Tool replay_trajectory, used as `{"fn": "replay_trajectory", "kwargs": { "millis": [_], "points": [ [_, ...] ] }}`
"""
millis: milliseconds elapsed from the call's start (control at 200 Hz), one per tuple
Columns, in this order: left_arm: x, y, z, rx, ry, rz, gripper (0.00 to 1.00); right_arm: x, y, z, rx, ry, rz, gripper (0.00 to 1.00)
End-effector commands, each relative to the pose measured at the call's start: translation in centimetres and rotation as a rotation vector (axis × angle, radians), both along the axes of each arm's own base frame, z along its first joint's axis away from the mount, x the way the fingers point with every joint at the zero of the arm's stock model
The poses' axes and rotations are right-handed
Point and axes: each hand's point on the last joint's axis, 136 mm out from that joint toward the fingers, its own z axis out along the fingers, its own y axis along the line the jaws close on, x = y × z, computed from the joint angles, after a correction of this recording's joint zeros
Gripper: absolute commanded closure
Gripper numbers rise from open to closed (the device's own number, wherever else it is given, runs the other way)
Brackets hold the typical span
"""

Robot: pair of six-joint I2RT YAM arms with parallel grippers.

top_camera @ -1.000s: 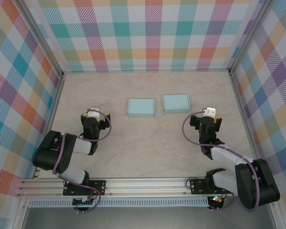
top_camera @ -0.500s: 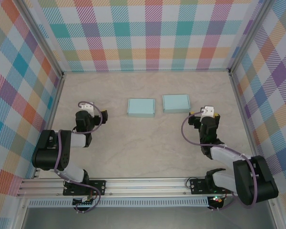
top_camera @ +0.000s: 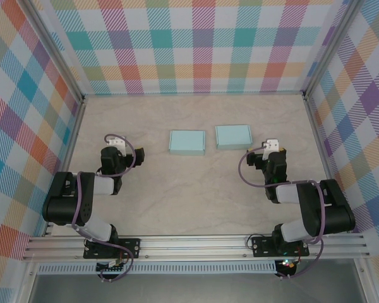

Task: Fold the paper box

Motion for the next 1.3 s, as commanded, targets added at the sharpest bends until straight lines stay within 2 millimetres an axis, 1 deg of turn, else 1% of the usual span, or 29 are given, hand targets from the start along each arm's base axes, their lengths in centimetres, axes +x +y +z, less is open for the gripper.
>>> {"fn": "replay_trajectory", "kwargs": {
  "millis": [0, 65, 135, 170, 255, 300, 305, 335, 400, 1295],
  "points": [
    [0.3, -0.3, 0.3, -0.012, -0.007, -0.012, 0.00, 1.3, 0.3, 1.9, 0.027, -0.072, 0.033, 0.00],
    [0.3, -0.3, 0.3, -0.012, -0.007, -0.013, 0.00, 1.4, 0.1, 1.8, 0.049, -0.066, 0.038, 0.00],
    [0.3, -0.3, 0.3, -0.012, -0.009, -0.012, 0.00, 1.6, -0.2, 0.8, 0.067, -0.053, 0.033, 0.00],
    [0.3, -0.3, 0.3, -0.011, -0.007, -0.013, 0.00, 1.9, -0.3, 0.8, 0.064, -0.066, 0.032, 0.00],
    [0.3, -0.3, 0.2, -0.011, -0.006, -0.010, 0.00, 2.3, 0.0, 0.3, 0.080, -0.006, 0.054, 0.00],
    [0.3, -0.3, 0.3, -0.011, -0.007, -0.012, 0.00, 2.6, -0.5, 0.1, 0.098, 0.016, 0.038, 0.00],
    [0.3, -0.3, 0.2, -0.011, -0.006, -0.012, 0.00, 2.7, -0.7, 0.3, 0.101, 0.011, 0.033, 0.00],
    [0.3, -0.3, 0.2, -0.011, -0.006, -0.011, 0.00, 2.8, -1.3, 0.1, 0.124, 0.027, 0.015, 0.00],
    [0.3, -0.3, 0.2, -0.011, -0.006, -0.010, 0.00, 2.8, -1.5, 0.1, 0.139, 0.028, 0.013, 0.00],
    [0.3, -0.3, 0.3, 0.005, -0.008, 0.002, 0.00, 2.8, -1.5, 0.1, 0.137, 0.024, 0.016, 0.00]
  ]
}}
